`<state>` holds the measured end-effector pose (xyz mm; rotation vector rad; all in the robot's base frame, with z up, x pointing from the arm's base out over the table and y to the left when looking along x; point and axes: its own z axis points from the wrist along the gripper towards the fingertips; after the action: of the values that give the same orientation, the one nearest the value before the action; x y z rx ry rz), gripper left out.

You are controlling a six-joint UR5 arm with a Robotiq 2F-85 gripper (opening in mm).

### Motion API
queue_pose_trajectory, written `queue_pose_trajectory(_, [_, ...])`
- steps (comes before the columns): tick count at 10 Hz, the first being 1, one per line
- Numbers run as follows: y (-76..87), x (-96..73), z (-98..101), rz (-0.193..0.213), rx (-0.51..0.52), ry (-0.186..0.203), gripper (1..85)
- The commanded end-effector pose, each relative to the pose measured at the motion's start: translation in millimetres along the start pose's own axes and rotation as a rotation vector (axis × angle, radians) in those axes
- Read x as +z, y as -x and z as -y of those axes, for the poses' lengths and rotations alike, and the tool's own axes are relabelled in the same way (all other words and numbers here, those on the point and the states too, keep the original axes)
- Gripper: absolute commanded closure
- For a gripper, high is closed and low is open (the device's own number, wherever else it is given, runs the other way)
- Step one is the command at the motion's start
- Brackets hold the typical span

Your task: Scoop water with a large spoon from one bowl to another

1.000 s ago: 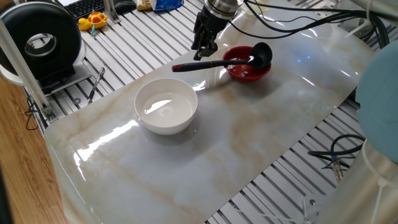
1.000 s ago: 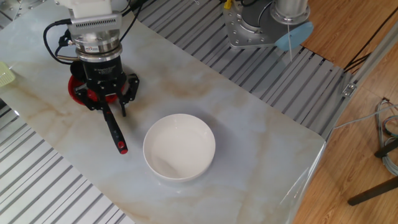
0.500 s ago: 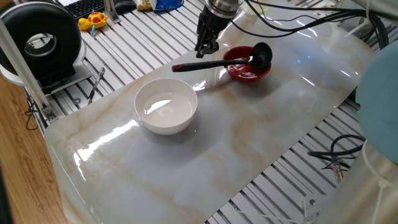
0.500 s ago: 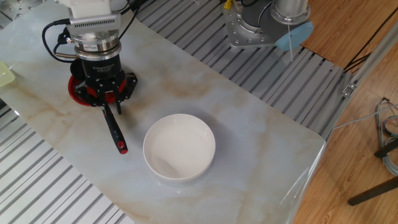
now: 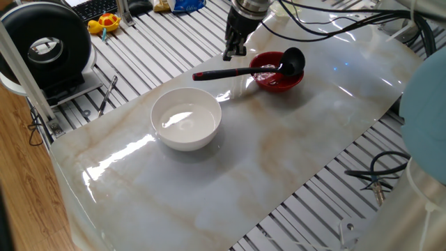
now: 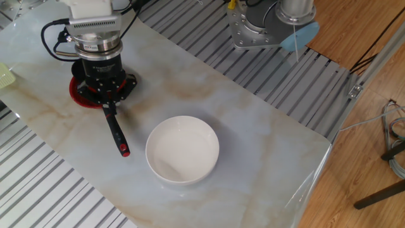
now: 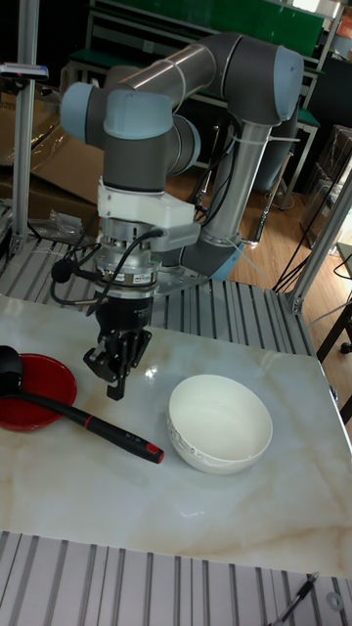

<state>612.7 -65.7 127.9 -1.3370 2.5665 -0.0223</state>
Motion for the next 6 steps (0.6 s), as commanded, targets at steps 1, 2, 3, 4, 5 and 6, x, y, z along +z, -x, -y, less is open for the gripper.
queue_pose_trajectory(1, [-12.5, -3.4, 2.0, -0.054, 0.082, -0.01, 84.3])
queue_pose_trajectory(2, [-8.8, -5.3, -0.2, -0.061, 0.094, -0.006, 84.3])
queue_pose_trajectory(3, [-5.0, -9.0, -1.3, -0.066, 0.107, -0.006, 84.3])
queue_pose_trajectory(4, [1.3, -16.4, -6.4, -0.059, 0.14, -0.001, 84.3])
queue_pose_trajectory(5, [2.3, -24.8, -6.3, -0.075, 0.147, -0.02, 84.3])
queue_pose_trajectory(6, [4.6, -28.8, -7.0, -0.075, 0.146, -0.025, 84.3])
